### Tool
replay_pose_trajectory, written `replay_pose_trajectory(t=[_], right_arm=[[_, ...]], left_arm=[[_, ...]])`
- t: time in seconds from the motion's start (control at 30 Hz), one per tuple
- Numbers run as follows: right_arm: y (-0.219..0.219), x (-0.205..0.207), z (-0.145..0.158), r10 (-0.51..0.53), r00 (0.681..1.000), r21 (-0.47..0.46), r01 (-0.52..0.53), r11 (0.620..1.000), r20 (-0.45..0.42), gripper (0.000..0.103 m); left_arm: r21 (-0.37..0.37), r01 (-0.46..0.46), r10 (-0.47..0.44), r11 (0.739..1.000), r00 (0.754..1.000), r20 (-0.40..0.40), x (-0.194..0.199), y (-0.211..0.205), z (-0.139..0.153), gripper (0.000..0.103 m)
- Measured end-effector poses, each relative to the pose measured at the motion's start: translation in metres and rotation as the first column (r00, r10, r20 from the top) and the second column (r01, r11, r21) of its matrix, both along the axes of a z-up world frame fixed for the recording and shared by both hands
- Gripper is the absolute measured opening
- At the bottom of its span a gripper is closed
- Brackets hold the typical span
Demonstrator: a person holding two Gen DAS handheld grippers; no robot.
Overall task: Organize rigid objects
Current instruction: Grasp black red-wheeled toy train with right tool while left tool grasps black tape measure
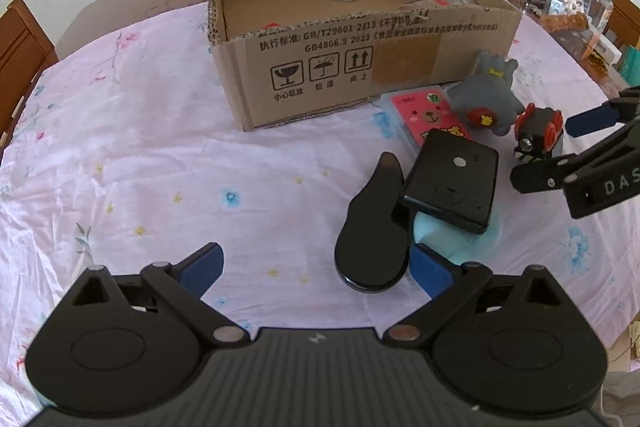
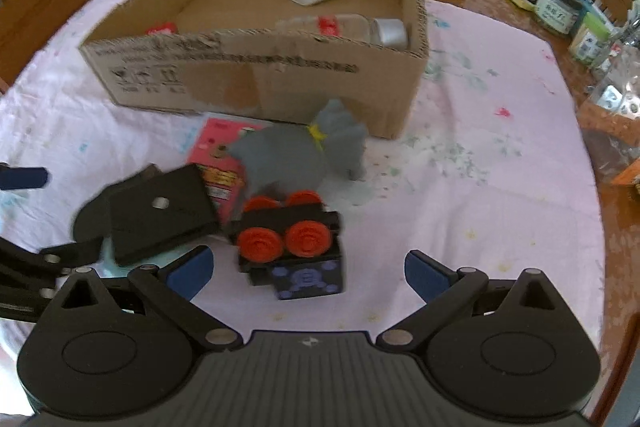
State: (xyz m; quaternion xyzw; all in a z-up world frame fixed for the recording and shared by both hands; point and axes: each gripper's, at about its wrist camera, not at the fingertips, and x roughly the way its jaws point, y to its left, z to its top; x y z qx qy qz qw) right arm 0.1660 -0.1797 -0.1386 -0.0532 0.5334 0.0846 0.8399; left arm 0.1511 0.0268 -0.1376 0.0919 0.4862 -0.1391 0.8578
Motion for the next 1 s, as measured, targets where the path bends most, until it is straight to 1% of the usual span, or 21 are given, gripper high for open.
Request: replay_pose_trajectory(t=[0.27, 0.47, 0.6, 0.87, 0.93, 1.0], right_arm=[[-0.022, -0.002, -0.009, -0.036, 0.999, -0.035, 0.036, 0.999, -0.016, 0.103], [-0.025, -0.004, -0.016, -0.037, 0.999, -0.02, 0.037, 0.999, -0.004, 0.103], [-0.025, -0.004, -0.017, -0.023, 1.0, -0.017, 0.023, 1.0, 0.004, 0.103], [-0.024, -0.006, -0.017, -0.023, 1.0, -0.015, 0.023, 1.0, 0.007, 0.103], [-0.024, -0.006, -0.017, -0.023, 1.0, -0.015, 0.023, 1.0, 0.007, 0.103], [-0.024, -0.006, -0.017, -0.023, 1.0, -0.015, 0.023, 1.0, 0.01, 0.103]], left_arm=[[0.011, -0.01, 0.01, 1.0, 1.0, -0.002, 0.005, 0.006, -0.001, 0.099], [0.019, -0.038, 0.038, 0.999, 0.999, 0.004, 0.014, 0.015, -0.001, 0.099], [0.06, -0.056, 0.055, 0.997, 0.998, 0.02, 0.024, 0.021, -0.005, 0.1], [0.046, -0.117, 0.115, 0.992, 0.993, 0.032, 0.041, 0.035, -0.007, 0.1], [0.028, -0.099, 0.099, 0.995, 0.995, 0.024, 0.038, 0.031, -0.005, 0.1], [-0.016, -0.072, 0.072, 0.997, 0.997, 0.008, 0.033, 0.026, -0.003, 0.1]])
